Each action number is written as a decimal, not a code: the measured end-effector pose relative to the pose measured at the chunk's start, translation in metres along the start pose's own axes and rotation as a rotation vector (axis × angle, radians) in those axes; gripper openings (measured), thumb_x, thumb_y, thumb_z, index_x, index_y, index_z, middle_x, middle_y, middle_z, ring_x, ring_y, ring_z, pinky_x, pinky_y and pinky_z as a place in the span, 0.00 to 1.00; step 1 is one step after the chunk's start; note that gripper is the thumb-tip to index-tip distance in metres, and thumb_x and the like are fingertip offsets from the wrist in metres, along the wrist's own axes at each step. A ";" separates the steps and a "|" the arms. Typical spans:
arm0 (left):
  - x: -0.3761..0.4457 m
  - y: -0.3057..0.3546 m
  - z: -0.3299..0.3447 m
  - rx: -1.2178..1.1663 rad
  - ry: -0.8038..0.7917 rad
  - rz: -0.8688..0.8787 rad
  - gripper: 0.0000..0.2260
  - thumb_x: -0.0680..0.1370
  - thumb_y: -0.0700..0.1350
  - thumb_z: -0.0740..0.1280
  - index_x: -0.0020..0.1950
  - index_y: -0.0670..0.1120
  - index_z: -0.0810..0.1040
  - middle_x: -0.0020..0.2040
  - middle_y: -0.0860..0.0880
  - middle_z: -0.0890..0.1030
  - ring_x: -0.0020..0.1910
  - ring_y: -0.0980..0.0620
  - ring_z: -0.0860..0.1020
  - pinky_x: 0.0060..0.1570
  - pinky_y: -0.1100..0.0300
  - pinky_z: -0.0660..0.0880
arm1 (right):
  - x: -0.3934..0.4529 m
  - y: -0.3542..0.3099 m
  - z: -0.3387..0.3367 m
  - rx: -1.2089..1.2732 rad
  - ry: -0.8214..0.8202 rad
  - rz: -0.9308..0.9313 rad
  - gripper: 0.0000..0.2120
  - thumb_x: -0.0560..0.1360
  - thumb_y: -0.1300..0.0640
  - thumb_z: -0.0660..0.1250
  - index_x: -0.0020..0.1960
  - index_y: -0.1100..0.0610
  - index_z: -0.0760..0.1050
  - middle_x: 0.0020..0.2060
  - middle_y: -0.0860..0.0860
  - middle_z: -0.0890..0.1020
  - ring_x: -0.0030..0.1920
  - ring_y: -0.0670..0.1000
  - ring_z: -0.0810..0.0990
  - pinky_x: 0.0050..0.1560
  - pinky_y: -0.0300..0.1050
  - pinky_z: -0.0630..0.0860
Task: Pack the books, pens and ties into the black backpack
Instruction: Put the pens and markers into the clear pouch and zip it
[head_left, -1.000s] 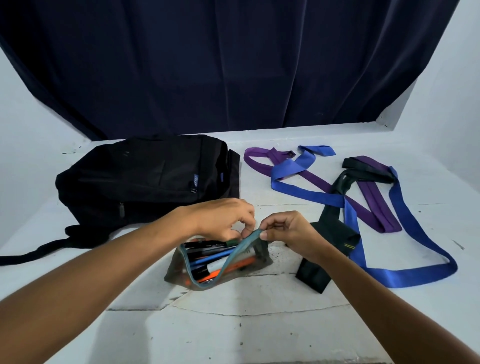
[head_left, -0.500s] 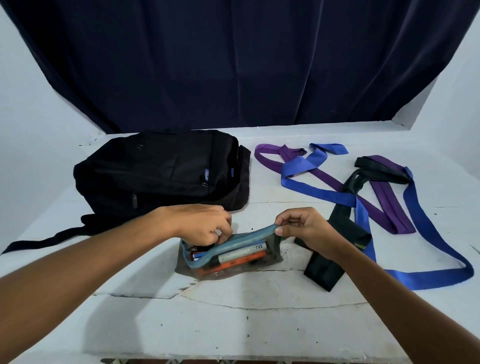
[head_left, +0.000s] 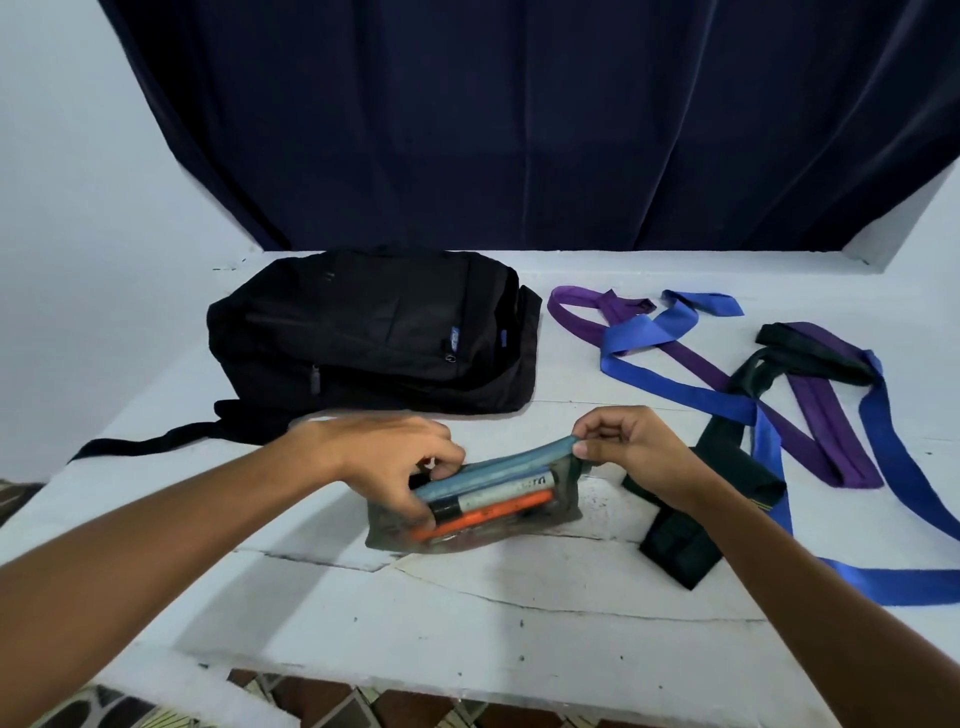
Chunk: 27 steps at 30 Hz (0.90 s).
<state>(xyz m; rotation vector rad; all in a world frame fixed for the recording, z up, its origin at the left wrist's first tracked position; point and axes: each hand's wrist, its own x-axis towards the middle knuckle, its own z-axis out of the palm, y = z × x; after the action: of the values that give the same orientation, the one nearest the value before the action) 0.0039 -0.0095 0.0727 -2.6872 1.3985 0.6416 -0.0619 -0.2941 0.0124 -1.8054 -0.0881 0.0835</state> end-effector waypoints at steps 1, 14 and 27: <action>-0.002 0.000 0.003 -0.028 -0.003 -0.014 0.17 0.69 0.55 0.74 0.44 0.51 0.68 0.46 0.54 0.72 0.49 0.56 0.69 0.46 0.57 0.69 | 0.000 -0.001 -0.001 -0.016 -0.007 0.013 0.06 0.72 0.69 0.71 0.42 0.59 0.80 0.35 0.51 0.82 0.37 0.46 0.80 0.43 0.38 0.77; -0.001 0.000 0.015 -0.111 0.025 -0.074 0.19 0.67 0.54 0.77 0.45 0.50 0.69 0.49 0.55 0.72 0.52 0.53 0.72 0.51 0.52 0.75 | 0.032 -0.057 0.079 -0.937 -0.360 -0.100 0.10 0.69 0.46 0.73 0.47 0.45 0.77 0.48 0.46 0.76 0.49 0.49 0.75 0.45 0.45 0.72; -0.006 -0.001 0.016 -0.161 0.066 -0.027 0.18 0.69 0.56 0.75 0.40 0.49 0.70 0.50 0.54 0.72 0.49 0.55 0.72 0.49 0.56 0.73 | 0.041 -0.071 0.075 -0.779 -0.498 0.050 0.05 0.70 0.58 0.76 0.40 0.56 0.79 0.29 0.42 0.76 0.32 0.40 0.73 0.34 0.35 0.68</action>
<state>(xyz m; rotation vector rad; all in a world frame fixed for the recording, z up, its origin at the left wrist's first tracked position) -0.0043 -0.0006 0.0601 -2.8711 1.3786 0.6976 -0.0300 -0.2006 0.0635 -2.5241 -0.4840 0.6037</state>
